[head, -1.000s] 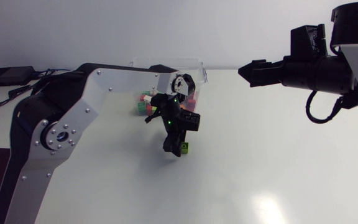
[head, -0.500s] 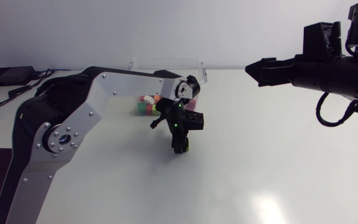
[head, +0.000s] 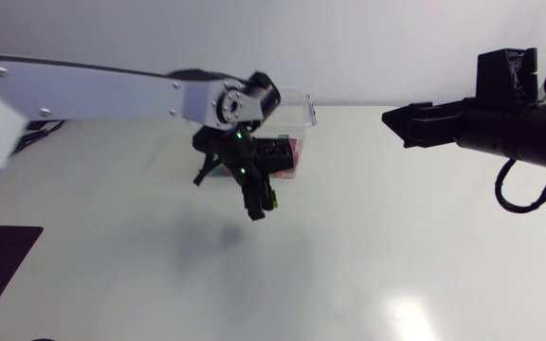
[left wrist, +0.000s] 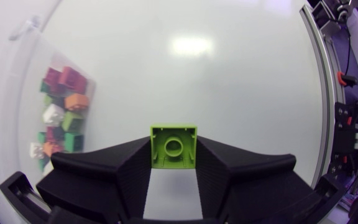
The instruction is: Place the duplo bricks in the container
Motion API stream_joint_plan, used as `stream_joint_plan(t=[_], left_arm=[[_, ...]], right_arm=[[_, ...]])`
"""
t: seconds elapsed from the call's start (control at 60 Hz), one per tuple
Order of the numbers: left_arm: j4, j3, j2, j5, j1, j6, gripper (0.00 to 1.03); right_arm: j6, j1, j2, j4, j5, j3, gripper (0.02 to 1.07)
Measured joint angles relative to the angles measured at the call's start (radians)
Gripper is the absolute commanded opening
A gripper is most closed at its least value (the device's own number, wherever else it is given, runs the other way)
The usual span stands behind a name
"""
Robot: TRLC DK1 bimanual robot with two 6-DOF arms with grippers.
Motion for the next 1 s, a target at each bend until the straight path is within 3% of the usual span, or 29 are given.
stream_joint_plan(t=[0.2, 0.35, 0.517, 0.783, 1.0], left_arm=[[0.074, 0.041, -0.116, 0.021, 0.081, -0.085, 0.12], [0.15, 0.095, -0.098, 0.021, 0.15, -0.172, 0.12], [0.219, 0.261, 0.008, 0.021, 0.203, -0.28, 0.12], [0.229, 0.531, 0.184, 0.01, 0.257, -0.448, 0.12], [0.202, 0.68, 0.278, -0.045, 0.261, -0.486, 0.15]], right_arm=[[0.0, -0.01, -0.06, -0.004, 0.0, -0.053, 1.02], [0.0, -0.016, -0.106, -0.026, 0.0, -0.072, 1.02], [0.0, -0.024, -0.161, -0.048, 0.002, -0.1, 1.02], [0.0, -0.043, -0.212, -0.058, 0.004, -0.144, 1.02], [-0.004, -0.048, -0.236, -0.076, 0.004, -0.145, 1.02]])
